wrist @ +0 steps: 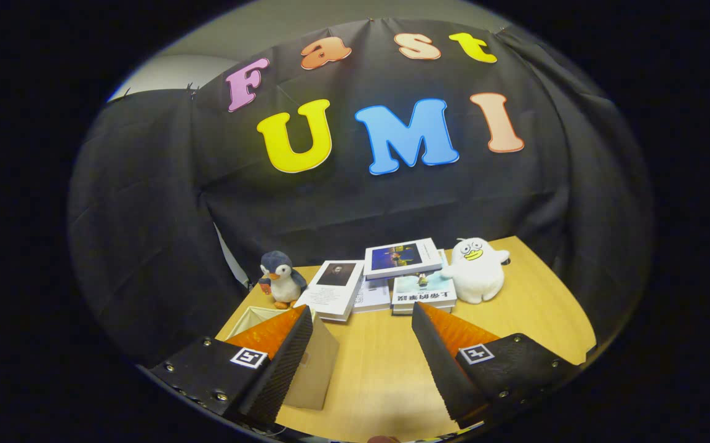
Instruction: Open the storage box then place both shoes into the box .Put the left shoe in first, then the right shoe, with the right side of both shoes facing outward in a uniform manner.
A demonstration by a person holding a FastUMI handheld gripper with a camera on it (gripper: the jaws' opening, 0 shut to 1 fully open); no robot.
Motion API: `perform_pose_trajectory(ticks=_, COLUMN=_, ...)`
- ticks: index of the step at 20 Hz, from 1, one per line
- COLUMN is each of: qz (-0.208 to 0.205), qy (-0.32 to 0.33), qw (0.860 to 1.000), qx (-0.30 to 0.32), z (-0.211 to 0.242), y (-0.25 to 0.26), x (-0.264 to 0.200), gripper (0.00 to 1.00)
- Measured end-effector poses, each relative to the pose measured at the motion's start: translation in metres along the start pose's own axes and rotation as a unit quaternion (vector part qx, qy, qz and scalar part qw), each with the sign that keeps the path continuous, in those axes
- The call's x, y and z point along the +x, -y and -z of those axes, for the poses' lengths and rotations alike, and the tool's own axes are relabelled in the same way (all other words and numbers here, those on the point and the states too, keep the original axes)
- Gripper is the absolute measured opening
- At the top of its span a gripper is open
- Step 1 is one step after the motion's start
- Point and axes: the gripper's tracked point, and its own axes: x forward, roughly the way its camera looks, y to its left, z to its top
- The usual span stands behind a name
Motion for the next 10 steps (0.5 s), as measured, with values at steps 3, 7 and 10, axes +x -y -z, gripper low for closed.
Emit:
perform_pose_trajectory(ticks=3, qz=0.025, qy=0.036, qw=0.999, qx=-0.03, z=-0.015, y=0.028, x=-0.02, gripper=0.98)
perform_pose_trajectory(ticks=7, qz=0.064, qy=0.075, qw=0.994, qx=-0.045, z=-0.028, y=0.057, x=-0.043, gripper=0.97)
perform_pose_trajectory(ticks=10, qz=0.071, qy=0.099, qw=0.992, qx=-0.035, z=-0.034, y=0.072, x=-0.058, gripper=0.97)
